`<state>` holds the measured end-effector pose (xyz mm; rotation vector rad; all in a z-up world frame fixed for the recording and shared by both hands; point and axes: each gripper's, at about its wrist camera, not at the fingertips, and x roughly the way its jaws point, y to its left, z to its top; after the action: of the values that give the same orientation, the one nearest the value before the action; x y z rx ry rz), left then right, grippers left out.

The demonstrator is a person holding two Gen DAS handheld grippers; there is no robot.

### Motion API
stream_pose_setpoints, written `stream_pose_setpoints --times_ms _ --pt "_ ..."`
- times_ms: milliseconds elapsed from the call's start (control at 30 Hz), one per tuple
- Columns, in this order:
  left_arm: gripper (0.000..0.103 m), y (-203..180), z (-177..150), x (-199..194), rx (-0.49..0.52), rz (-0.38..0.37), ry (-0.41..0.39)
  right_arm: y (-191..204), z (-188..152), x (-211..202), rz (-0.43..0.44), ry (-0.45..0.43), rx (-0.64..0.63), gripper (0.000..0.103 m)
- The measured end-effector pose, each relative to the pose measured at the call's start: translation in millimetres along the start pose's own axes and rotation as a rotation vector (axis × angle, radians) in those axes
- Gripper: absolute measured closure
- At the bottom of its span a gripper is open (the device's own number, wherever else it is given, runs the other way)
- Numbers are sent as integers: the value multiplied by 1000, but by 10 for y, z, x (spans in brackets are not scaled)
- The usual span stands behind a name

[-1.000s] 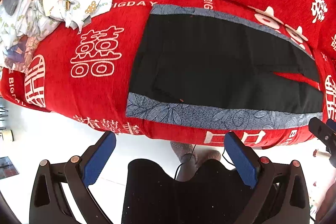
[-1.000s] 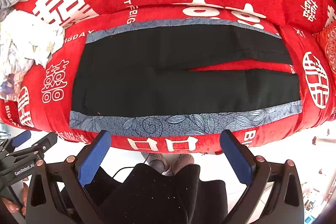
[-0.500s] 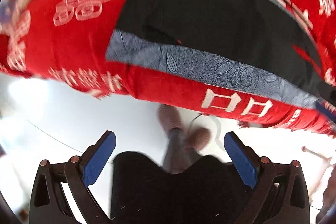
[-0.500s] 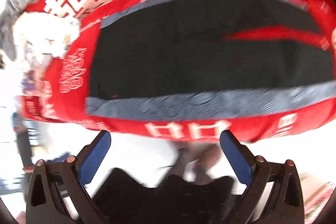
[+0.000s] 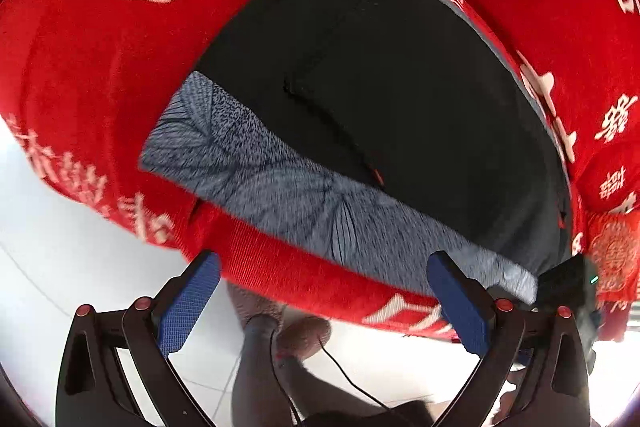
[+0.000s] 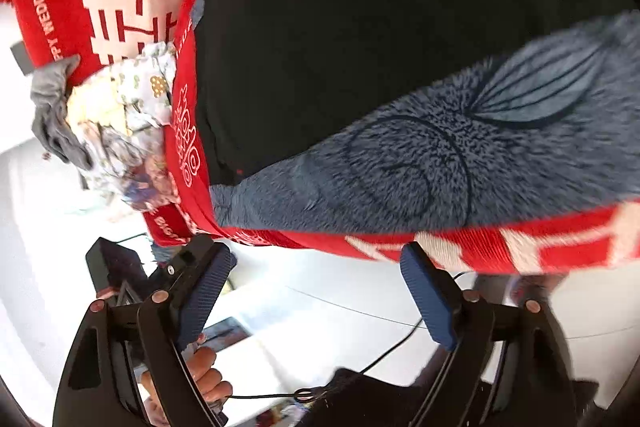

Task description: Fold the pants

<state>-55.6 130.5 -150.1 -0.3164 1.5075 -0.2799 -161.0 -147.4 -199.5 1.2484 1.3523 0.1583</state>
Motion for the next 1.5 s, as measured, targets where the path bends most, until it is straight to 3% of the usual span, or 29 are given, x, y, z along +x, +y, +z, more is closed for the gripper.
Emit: stream_pose_setpoints --times_ms 100,233,433,467,500,533,700,800,933,967,1000,1067,1233,1267,1367,1433,1467,1500 --pt "0 110 67 85 -36 -57 9 -88 2 81 63 7 15 14" --pt "0 225 131 133 -68 -127 23 99 17 142 146 -15 -40 14" --pt "0 278 166 164 -67 -147 45 244 137 451 196 -2 -3 16" --pt "0 286 167 171 -71 -149 48 266 136 471 205 1 5 35" --pt "0 292 170 172 -77 -153 49 294 137 482 223 5 14 70" --pt "0 293 178 173 -87 -163 47 310 132 476 258 17 28 80" --pt "0 254 278 130 -119 -203 16 600 109 330 342 18 -52 86" --pt "0 246 344 75 -139 -207 -13 714 104 323 329 29 -86 86" --pt "0 283 375 105 -146 -171 -10 626 98 323 228 29 -76 82" --pt "0 294 373 125 -137 -161 -7 551 86 297 204 26 -62 74" --pt "0 292 369 144 -128 -150 -4 473 79 256 191 21 -53 53" --pt "0 305 358 179 -115 -133 -1 292 27 119 152 -10 -24 32" --pt "0 340 374 226 -117 -117 -8 -169 -70 -190 112 -63 55 32" --pt "4 340 381 228 -114 -118 -12 -236 -78 -233 104 -71 65 32" --pt "29 323 404 260 -103 -128 -2 -511 -101 -426 105 -125 119 33" --pt "57 330 410 298 -100 -161 19 -616 -99 -495 151 -151 157 33" --pt "62 333 411 291 -99 -164 17 -643 -97 -520 166 -161 169 34" --pt "73 332 416 270 -91 -183 15 -655 -82 -550 189 -176 177 34"
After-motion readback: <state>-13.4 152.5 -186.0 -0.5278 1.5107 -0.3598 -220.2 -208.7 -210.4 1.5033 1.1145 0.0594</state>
